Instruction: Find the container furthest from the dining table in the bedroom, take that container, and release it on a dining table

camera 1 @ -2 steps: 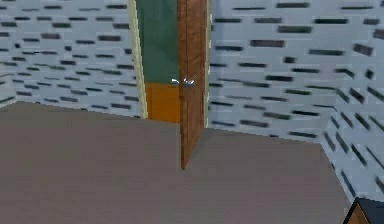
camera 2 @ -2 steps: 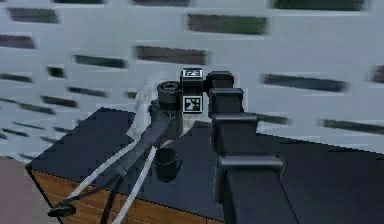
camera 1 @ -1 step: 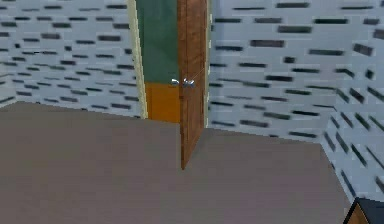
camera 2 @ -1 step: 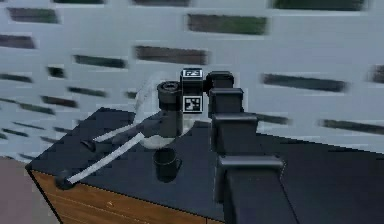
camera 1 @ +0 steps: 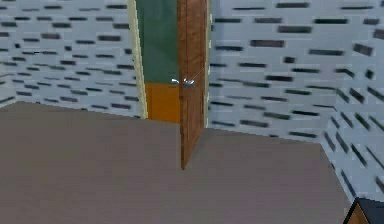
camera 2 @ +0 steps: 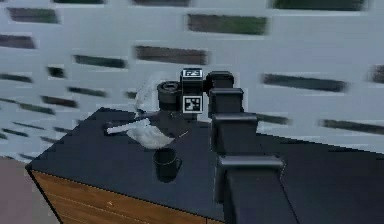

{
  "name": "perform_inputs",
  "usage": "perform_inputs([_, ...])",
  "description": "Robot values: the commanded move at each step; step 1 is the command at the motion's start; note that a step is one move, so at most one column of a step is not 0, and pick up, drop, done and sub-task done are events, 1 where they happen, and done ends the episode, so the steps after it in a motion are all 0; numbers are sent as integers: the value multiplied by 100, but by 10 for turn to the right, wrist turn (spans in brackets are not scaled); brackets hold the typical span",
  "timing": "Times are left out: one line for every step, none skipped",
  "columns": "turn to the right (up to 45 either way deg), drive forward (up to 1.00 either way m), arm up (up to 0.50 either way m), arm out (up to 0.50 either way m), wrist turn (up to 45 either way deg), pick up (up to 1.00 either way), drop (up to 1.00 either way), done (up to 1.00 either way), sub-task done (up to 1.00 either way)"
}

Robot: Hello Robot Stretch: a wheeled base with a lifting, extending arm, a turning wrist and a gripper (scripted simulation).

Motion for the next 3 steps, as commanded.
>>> perform_inputs([0, 0, 0, 0, 270, 0, 0, 0, 0])
perform_inputs([0, 0, -28, 0, 0, 0, 0, 0, 0])
perform_inputs([0, 0, 0, 0, 0, 100, 0, 0, 0])
